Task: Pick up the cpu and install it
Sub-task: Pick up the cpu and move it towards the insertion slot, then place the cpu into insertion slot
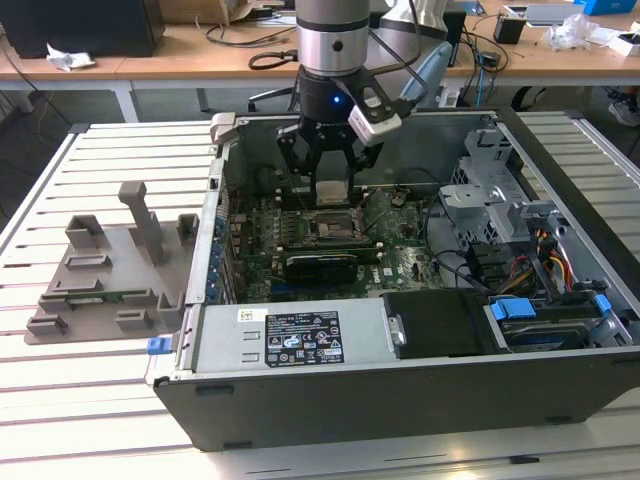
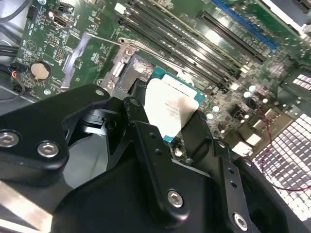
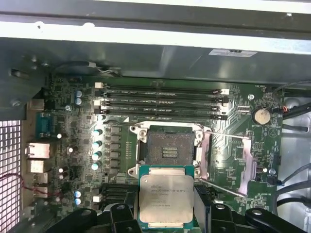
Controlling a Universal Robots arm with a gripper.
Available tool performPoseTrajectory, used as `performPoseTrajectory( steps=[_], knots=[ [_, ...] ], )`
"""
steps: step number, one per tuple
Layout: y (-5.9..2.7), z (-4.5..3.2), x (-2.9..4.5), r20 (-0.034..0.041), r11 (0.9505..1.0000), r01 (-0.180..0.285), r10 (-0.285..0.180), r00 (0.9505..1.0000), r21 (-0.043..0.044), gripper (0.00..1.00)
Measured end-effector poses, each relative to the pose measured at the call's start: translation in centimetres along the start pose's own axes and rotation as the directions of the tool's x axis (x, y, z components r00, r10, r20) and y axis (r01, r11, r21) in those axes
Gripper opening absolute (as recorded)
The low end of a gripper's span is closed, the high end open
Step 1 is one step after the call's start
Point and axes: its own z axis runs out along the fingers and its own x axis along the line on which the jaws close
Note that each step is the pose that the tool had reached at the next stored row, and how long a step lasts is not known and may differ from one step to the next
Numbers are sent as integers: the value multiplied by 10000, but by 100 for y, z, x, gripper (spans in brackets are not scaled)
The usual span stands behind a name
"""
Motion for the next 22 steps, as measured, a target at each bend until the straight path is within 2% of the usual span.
performPoseTrajectory(
  steps=[2, 17, 22],
  knots=[
    [22, 31, -27, 1, 10000, 1, -1, 10000, 11, 54],
    [23, 40, -27, -2, 10000, -28, 28, 10000, 14, 54],
    [23, 41, -28, -34, 9967, -810, 810, 9967, 32, 54]
  ],
)
